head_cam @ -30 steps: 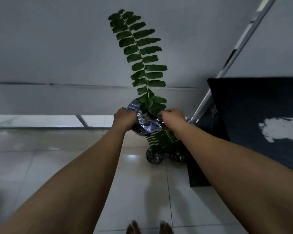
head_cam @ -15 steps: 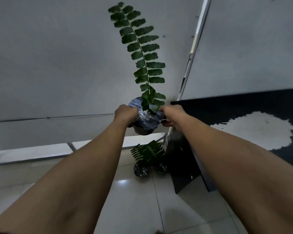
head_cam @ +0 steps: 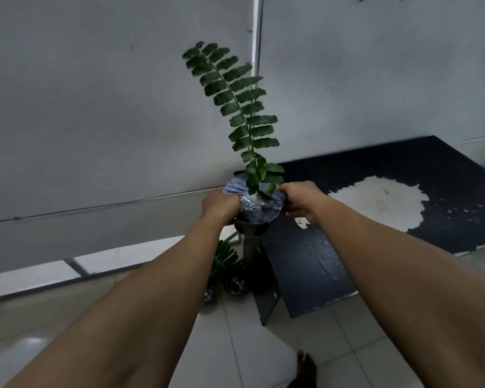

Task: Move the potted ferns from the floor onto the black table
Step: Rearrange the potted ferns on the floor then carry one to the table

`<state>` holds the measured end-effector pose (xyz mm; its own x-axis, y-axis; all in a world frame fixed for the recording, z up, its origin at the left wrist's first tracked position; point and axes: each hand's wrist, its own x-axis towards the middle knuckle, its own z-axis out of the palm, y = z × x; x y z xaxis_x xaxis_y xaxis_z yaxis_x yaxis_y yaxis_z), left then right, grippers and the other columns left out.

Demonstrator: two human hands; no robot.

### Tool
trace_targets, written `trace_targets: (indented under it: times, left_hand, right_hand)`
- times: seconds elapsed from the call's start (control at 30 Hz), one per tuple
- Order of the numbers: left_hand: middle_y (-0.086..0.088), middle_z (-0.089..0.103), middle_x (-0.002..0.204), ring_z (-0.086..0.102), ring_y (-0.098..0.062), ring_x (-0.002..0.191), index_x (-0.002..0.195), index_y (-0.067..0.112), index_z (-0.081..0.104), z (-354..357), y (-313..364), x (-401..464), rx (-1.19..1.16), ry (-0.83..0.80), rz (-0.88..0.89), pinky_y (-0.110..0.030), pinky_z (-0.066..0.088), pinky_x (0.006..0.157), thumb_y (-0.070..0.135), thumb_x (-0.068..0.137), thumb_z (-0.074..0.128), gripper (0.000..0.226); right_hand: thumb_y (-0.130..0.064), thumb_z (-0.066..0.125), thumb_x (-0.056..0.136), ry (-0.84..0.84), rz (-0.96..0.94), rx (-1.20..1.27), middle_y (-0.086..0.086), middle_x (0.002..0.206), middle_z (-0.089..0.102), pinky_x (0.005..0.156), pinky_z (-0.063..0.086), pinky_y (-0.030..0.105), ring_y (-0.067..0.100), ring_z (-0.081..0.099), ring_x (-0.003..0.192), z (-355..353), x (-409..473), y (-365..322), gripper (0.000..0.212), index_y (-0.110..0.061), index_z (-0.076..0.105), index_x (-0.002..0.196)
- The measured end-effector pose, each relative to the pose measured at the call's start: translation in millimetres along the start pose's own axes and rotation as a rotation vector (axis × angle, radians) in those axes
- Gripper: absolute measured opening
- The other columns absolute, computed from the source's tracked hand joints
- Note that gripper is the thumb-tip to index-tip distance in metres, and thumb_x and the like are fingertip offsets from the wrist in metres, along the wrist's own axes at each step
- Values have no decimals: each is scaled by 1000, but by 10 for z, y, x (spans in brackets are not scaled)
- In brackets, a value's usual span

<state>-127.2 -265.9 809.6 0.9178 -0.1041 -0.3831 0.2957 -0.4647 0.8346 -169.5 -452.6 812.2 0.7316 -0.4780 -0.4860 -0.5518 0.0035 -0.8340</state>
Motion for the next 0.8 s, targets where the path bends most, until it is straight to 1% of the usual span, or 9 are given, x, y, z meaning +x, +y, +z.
trace_targets:
  times: [0.1, 0.17, 0.2, 0.3, 0.43, 0.5, 0.6, 0.73, 0.8]
  left_hand:
    - [-15, 69, 88, 71, -32, 76, 76, 10, 60, 560, 121, 90, -19, 23, -51, -51, 64, 75, 13, 72, 53, 9]
    - [-14, 68, 88, 70, -31, 77, 76, 12, 59, 789, 169, 135, -14, 32, -78, -49, 64, 78, 12, 73, 53, 6]
    - [-15, 68, 91, 70, -32, 80, 77, 12, 59, 927, 188, 159, -13, 37, -94, -48, 63, 81, 13, 75, 53, 6]
    - [-21, 69, 105, 69, -39, 96, 97, 5, 65, 1353, 243, 278, 8, 55, -146, -47, 60, 88, 14, 77, 56, 24]
    - [-21, 70, 104, 70, -36, 93, 92, 5, 65, 1721, 264, 410, -10, 45, -202, -45, 63, 80, 14, 79, 58, 17]
    - [-21, 71, 100, 71, -35, 91, 91, 5, 66, 1904, 264, 506, -23, 37, -222, -49, 62, 83, 14, 77, 57, 19]
    - [-19, 69, 91, 70, -35, 86, 81, 8, 66, 2077, 273, 603, -59, 25, -236, -51, 61, 80, 14, 72, 56, 15]
    - [-23, 70, 100, 68, -36, 90, 93, 4, 69, 2236, 259, 712, -80, 12, -251, -47, 60, 80, 18, 67, 52, 33]
    - [-23, 70, 104, 68, -37, 95, 101, 2, 69, 2304, 237, 752, -74, 30, -262, -49, 58, 86, 19, 68, 53, 41]
  right_hand:
    - [-22, 66, 89, -42, 14, -34, 11, 92, 69, 72, 59, 37, 26, 64, 80, -456, 386, 96, 31, -3, 70, 113]
    - [-22, 65, 90, -79, 28, -47, 12, 95, 70, 85, 59, 43, 27, 66, 83, -627, 571, 160, 32, -3, 70, 115]
    - [-22, 65, 90, -103, 36, -50, 12, 95, 70, 88, 59, 43, 27, 67, 83, -728, 660, 188, 33, -3, 70, 116]
    - [-23, 64, 90, -152, 78, -55, 11, 94, 69, 78, 59, 37, 24, 65, 76, -1031, 946, 263, 34, -3, 69, 118]
    - [-22, 64, 90, -179, 121, -60, 11, 95, 68, 72, 57, 34, 24, 64, 72, -1275, 1218, 373, 32, -4, 69, 115]
    - [-22, 64, 89, -178, 138, -63, 11, 96, 68, 70, 56, 33, 26, 64, 76, -1388, 1384, 451, 31, -4, 68, 114]
    - [-21, 64, 90, -160, 152, -36, 11, 101, 67, 66, 56, 32, 27, 63, 81, -1473, 1549, 523, 32, -5, 67, 118]
    - [-21, 64, 89, -161, 170, -27, 12, 114, 70, 61, 55, 30, 26, 66, 95, -1491, 1740, 618, 32, -8, 67, 119]
    - [-20, 64, 90, -167, 173, -23, 10, 117, 70, 61, 56, 30, 25, 68, 103, -1482, 1821, 647, 29, -10, 67, 116]
